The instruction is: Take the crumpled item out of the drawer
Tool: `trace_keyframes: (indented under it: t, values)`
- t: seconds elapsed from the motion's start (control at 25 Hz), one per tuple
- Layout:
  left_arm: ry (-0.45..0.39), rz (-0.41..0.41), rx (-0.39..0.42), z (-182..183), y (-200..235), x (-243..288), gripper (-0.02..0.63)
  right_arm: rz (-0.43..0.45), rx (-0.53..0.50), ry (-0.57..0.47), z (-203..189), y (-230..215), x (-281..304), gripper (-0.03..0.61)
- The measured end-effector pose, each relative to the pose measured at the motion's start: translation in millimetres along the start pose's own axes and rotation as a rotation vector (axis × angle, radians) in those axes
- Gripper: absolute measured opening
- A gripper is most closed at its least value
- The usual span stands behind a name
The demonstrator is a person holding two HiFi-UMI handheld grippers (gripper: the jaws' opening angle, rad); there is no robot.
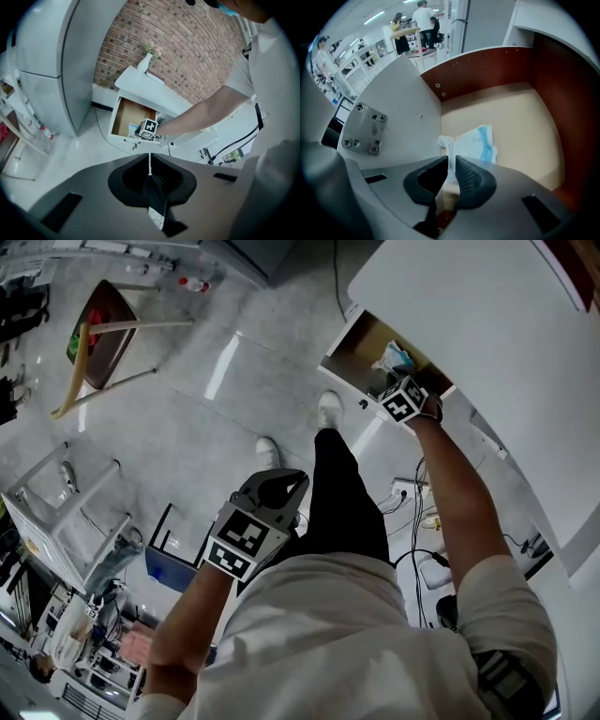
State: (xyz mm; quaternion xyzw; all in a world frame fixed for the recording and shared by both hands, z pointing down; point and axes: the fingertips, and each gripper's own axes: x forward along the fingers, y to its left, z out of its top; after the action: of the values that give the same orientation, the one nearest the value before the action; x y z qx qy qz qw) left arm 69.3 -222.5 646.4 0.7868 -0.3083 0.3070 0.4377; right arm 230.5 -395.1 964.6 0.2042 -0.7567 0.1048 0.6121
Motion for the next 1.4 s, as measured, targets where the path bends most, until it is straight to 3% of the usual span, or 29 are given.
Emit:
trace_keyframes:
  t: [0.32, 0.8, 1.0, 1.4]
  values:
    - [-0.014, 0.002, -0.006, -3.1, 6.7, -0.8, 0.026, -0.016, -0.007, 0.007, 1.1, 1.3, 2.6, 0.036]
    - [-0.051, -0.013, 0.019, -6.2, -2.2, -32.9, 0.026, -0.059, -0.006, 0.0, 15.7, 1.6, -44.9, 0.031]
    - [-0.063, -0.032, 0.053, -7.1, -13.4, -52.3, 0.026, -0.074, 0.0, -0.017, 22.3, 9.2, -80.5, 0.031]
    - [-0.138, -0.079, 0.139, -17.3, -33.0, -144.0, 0.026, -0.147, 0.046, -0.071, 60.3, 53.3, -205.1, 0.029]
